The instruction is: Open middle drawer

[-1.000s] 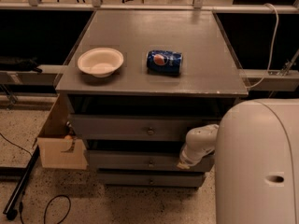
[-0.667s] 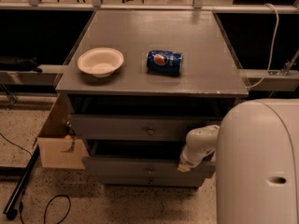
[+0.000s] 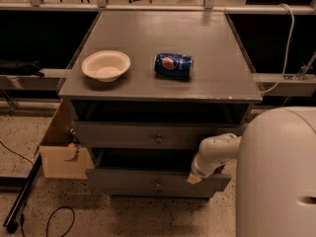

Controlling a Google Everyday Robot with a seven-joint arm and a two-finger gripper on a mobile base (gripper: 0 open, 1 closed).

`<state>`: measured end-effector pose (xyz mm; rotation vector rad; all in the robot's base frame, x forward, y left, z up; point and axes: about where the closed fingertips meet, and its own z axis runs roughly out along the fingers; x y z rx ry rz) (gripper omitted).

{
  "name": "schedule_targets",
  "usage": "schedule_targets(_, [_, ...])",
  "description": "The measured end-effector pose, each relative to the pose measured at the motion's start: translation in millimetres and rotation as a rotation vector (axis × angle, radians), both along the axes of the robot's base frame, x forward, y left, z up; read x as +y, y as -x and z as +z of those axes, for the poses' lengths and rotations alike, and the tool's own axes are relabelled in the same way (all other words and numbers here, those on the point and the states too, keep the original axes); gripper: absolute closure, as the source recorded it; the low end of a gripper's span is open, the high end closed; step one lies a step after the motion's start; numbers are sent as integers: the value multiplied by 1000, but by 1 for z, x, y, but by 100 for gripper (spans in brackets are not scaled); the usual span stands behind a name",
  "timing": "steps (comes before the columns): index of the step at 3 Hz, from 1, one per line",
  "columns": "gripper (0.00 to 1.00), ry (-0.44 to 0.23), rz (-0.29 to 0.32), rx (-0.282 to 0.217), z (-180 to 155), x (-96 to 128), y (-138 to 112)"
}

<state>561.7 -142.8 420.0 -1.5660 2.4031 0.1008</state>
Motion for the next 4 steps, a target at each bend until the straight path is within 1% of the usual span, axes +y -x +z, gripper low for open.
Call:
schedule_targets(3, [13, 0, 0, 0, 0, 0, 0])
schedule_targets(4, [19, -10, -4, 3, -1, -1, 6])
